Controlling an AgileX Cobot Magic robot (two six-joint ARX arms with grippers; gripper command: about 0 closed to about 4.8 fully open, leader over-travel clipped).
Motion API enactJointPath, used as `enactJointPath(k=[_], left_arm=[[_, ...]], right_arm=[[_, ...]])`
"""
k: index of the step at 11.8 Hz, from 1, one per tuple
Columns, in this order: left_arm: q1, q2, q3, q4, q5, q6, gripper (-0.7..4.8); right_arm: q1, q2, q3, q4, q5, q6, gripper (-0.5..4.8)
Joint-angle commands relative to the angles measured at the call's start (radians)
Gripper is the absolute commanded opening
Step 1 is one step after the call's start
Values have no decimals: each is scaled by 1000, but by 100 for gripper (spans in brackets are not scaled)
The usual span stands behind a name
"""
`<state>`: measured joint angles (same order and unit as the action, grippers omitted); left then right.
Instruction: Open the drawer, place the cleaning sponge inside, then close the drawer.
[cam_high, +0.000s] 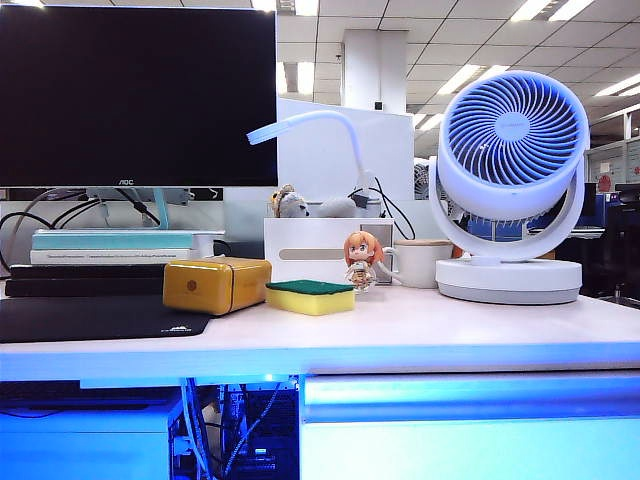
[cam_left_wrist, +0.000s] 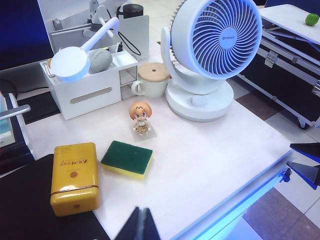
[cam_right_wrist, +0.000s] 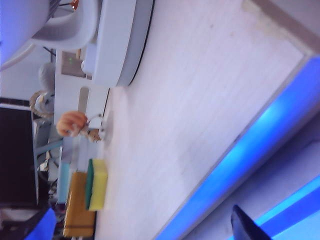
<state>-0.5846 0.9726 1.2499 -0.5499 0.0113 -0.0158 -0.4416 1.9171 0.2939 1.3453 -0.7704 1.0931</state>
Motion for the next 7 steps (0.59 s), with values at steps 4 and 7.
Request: enactJointPath(k=[4, 7], left_arm=[[1, -2, 5, 9, 0, 8, -5], [1, 1, 5, 5, 0, 8, -5]], right_arm=[[-3, 2, 6, -104, 60, -73, 479], [-3, 48, 51, -105, 12, -76, 479]])
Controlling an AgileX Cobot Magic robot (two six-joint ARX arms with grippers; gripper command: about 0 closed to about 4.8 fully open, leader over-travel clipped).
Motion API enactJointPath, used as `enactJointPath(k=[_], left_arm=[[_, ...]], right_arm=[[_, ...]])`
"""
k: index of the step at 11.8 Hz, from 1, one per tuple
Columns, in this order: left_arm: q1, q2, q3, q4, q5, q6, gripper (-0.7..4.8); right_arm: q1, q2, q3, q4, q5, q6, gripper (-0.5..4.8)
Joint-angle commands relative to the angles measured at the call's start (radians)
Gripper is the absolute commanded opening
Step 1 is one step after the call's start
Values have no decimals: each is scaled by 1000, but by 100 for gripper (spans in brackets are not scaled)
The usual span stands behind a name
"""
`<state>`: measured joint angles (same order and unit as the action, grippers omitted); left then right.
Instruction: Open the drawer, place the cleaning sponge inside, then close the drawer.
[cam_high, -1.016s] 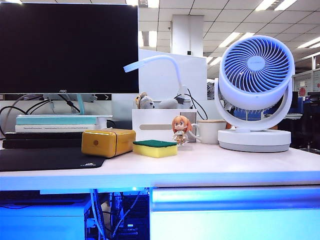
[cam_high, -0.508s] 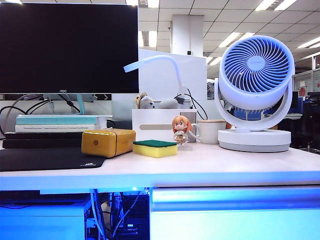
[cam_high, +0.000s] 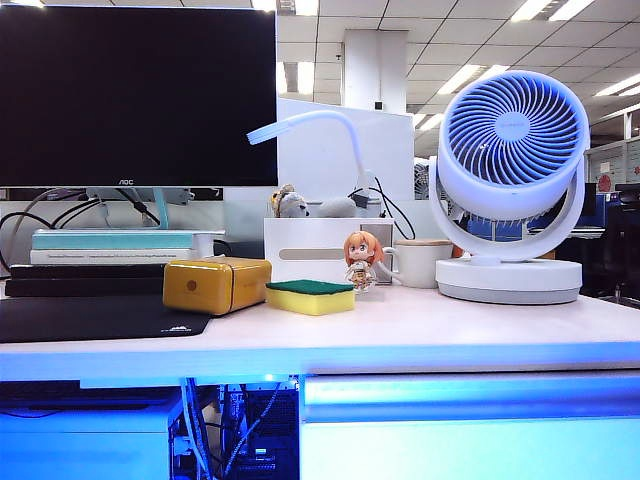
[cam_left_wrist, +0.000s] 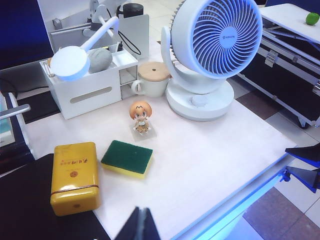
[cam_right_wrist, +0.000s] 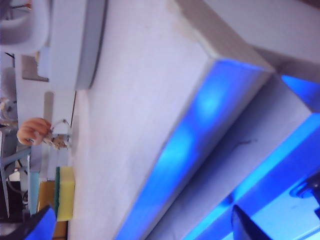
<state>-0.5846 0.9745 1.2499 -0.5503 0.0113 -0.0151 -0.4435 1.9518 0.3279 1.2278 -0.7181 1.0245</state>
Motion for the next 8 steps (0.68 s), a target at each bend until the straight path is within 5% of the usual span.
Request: enactJointPath(k=[1, 5, 8], left_arm=[[1, -1, 5, 6, 0, 8, -5], [1, -1, 5, 6, 0, 8, -4], [1, -1, 5, 6, 0, 8, -5]], right_arm=[[-2, 14, 18, 46, -48, -16, 479], [-2, 14, 15, 116, -129, -12, 479], [-4, 14, -34, 111, -88, -55, 479]])
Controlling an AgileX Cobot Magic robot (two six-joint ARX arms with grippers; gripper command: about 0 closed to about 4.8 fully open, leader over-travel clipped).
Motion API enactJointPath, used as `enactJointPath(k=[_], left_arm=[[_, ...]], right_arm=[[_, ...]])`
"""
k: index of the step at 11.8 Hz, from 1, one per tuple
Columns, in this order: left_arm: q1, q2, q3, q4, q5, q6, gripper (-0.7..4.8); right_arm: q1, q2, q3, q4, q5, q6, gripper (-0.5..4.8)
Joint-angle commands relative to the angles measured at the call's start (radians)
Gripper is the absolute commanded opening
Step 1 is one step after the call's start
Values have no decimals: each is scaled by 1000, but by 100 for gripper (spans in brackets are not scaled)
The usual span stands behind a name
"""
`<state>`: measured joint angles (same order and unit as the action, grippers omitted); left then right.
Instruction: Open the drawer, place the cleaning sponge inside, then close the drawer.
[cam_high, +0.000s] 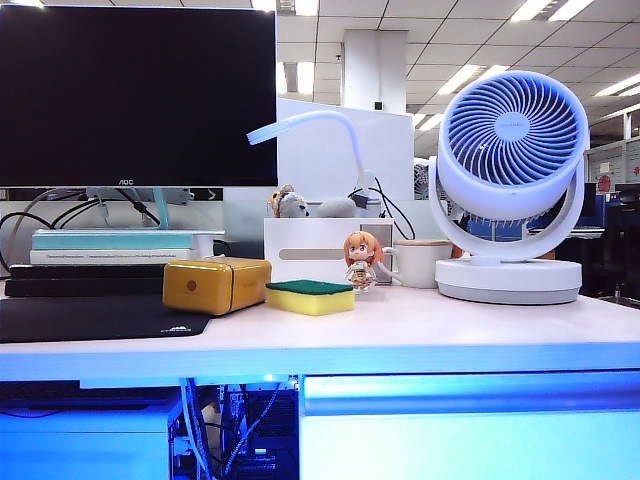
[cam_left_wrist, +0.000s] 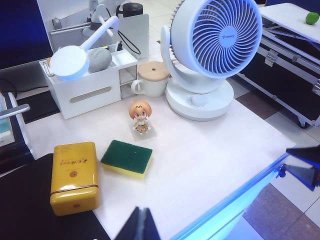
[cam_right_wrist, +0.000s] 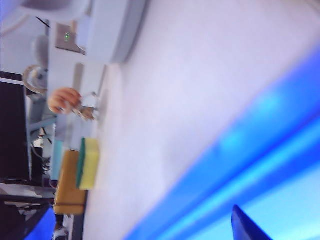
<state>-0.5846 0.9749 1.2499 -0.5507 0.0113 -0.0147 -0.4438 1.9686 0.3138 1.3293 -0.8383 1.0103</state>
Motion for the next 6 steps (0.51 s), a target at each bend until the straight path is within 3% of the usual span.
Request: enactJointPath(k=[1, 3, 6], left_arm=[[1, -2, 5, 6, 0, 8, -5], [1, -2, 5, 6, 0, 8, -5], [1, -1, 5, 6, 0, 8, -5]], right_arm=[[-12, -2, -33, 3, 80, -50, 479], [-29, -2, -32, 13, 99, -58, 479], [-34, 27, 55, 6, -13, -37, 479]])
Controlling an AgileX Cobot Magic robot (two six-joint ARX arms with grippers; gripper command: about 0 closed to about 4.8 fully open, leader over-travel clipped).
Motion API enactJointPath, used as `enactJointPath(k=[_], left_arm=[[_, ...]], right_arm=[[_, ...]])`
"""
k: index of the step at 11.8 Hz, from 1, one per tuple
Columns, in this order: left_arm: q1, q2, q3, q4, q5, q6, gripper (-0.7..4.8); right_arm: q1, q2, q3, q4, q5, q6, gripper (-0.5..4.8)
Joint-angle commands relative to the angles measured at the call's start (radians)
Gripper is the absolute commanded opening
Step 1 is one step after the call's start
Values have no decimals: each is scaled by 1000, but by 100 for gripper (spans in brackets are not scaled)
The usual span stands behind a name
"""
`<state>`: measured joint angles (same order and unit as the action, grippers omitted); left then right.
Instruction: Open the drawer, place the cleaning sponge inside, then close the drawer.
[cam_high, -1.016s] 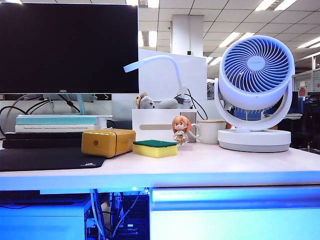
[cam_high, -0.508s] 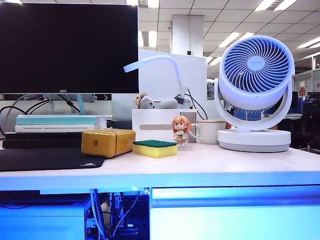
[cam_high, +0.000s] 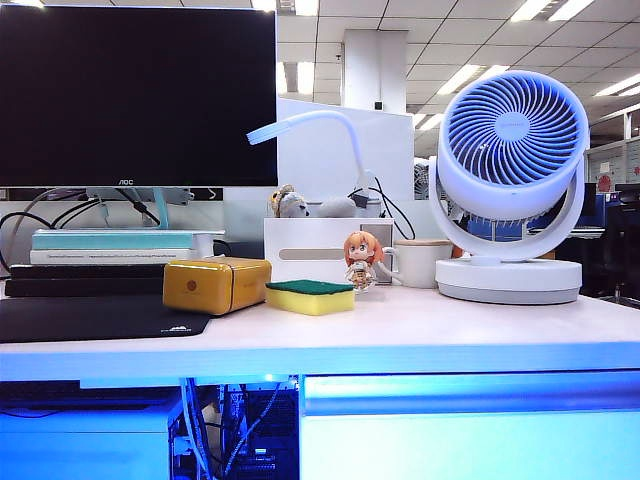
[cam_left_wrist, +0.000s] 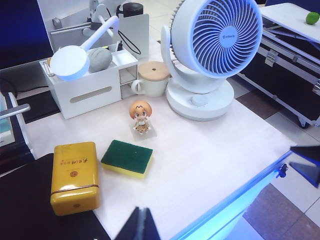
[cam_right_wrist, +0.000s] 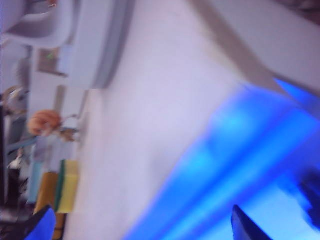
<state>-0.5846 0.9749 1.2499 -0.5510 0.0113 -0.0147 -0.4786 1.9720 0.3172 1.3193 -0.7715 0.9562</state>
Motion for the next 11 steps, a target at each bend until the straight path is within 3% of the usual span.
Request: enactJointPath(k=[1, 11], left_arm=[[1, -1, 5, 6, 0, 8, -4], [1, -1, 5, 6, 0, 8, -5]], right_arm=[[0, 91, 73, 23, -109, 31, 479], [-3, 173, 187, 80, -238, 5, 479]])
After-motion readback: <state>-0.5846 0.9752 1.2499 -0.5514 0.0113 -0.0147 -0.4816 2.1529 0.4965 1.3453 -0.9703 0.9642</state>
